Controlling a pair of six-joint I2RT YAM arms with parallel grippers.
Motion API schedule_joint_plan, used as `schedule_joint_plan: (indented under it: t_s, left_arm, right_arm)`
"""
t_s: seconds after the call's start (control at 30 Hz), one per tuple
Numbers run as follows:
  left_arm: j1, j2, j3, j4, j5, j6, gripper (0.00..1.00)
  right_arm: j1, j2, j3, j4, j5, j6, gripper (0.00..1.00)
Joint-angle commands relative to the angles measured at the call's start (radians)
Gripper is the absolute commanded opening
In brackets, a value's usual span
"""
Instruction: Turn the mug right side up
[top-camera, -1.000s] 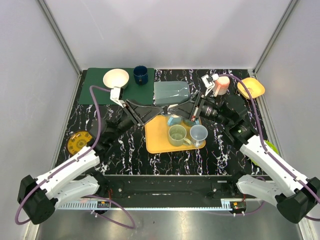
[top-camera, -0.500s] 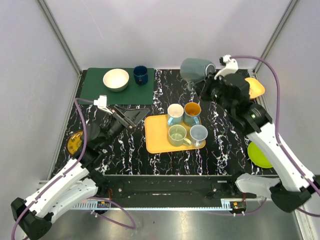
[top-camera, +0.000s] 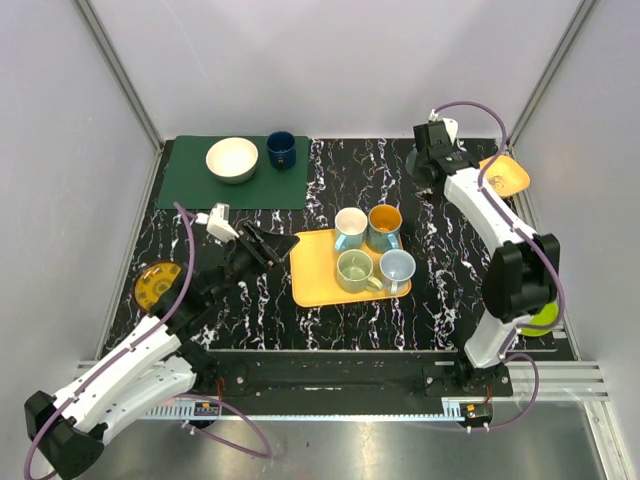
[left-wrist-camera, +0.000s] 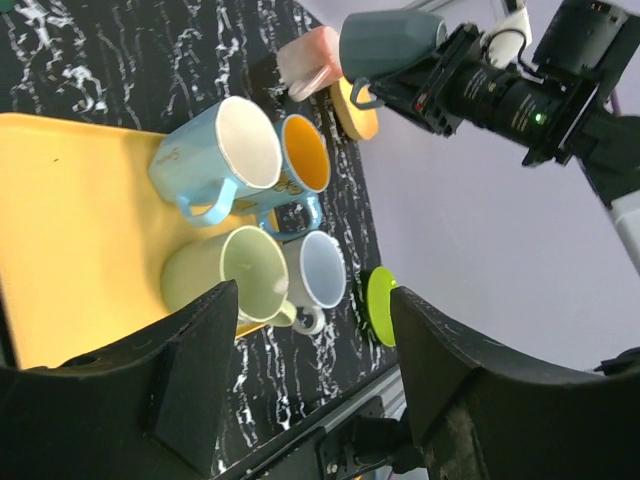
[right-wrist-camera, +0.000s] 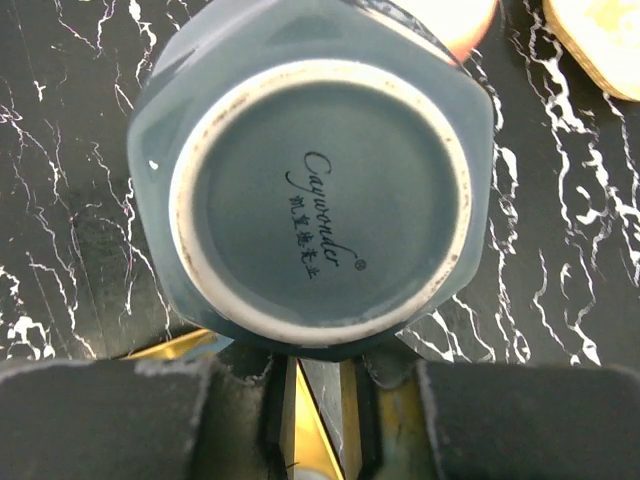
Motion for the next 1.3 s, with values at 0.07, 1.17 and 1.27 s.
schedule_joint_plan:
  t_s: [0.07, 1.17, 1.27]
  left_arm:
    - [0.006, -0.035, -0.051, 0.008, -0.04, 0.029, 0.64]
    - [0.02, 0.137, -0.024, -0.013, -0.005, 0.086, 0.65]
    - [0.02, 0.141, -0.016, -0.024, -0.008, 0.098, 0.65]
  right_arm:
    - [0.008, 0.152, 0.206, 0.193, 0.021, -0.056, 0.0]
    - [-0.058, 0.517, 0.383, 0.059, -0.037, 0.0, 0.38]
    - [-0.058, 0.508, 0.383, 0.058, -0.037, 0.001, 0.47]
